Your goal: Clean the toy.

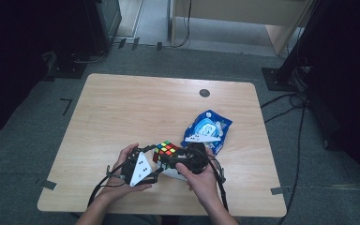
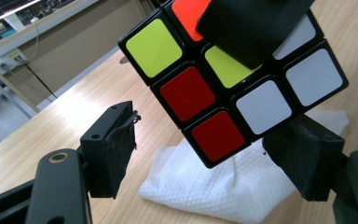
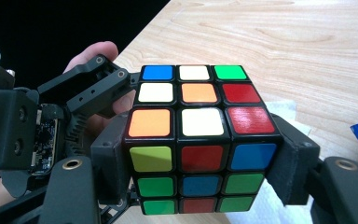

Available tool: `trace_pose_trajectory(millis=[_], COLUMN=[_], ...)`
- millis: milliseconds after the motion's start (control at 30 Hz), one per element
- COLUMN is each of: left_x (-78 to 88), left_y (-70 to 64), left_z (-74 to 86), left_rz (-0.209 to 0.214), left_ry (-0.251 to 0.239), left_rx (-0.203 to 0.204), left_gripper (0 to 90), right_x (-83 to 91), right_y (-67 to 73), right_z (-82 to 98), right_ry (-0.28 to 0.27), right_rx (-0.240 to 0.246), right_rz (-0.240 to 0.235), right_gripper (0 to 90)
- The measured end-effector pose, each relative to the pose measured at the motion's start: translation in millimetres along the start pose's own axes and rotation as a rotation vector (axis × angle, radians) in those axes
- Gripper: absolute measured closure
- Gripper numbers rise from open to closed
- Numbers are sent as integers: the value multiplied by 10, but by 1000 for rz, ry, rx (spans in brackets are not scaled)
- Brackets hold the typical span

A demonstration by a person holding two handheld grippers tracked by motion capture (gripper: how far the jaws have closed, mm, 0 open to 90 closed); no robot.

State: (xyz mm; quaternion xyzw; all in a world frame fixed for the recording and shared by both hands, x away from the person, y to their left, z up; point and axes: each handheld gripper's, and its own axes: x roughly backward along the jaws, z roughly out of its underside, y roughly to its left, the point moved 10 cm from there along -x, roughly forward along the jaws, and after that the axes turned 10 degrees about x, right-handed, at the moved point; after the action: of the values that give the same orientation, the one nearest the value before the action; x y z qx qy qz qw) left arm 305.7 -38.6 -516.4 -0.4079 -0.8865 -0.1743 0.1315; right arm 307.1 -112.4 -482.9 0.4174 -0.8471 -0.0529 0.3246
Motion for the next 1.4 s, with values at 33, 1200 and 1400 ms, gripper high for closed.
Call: trace_pose_trajectory(millis=[33, 1200, 1400], left_x=[0, -12, 1], left_y=[0, -190, -228], left_z=[0, -59, -75], left_rz=[0, 48, 61], left_ry=[0, -22, -33], left_rx=[0, -42, -57], left_gripper=[259, 236, 310], right_x=[0, -79, -94], right_y=[0, 37, 39], right_z=[0, 93, 105], right_ry=[0, 82, 91], right_rx=[0, 0, -4], right_rz=[0, -45, -50], right_gripper=[343, 342, 342])
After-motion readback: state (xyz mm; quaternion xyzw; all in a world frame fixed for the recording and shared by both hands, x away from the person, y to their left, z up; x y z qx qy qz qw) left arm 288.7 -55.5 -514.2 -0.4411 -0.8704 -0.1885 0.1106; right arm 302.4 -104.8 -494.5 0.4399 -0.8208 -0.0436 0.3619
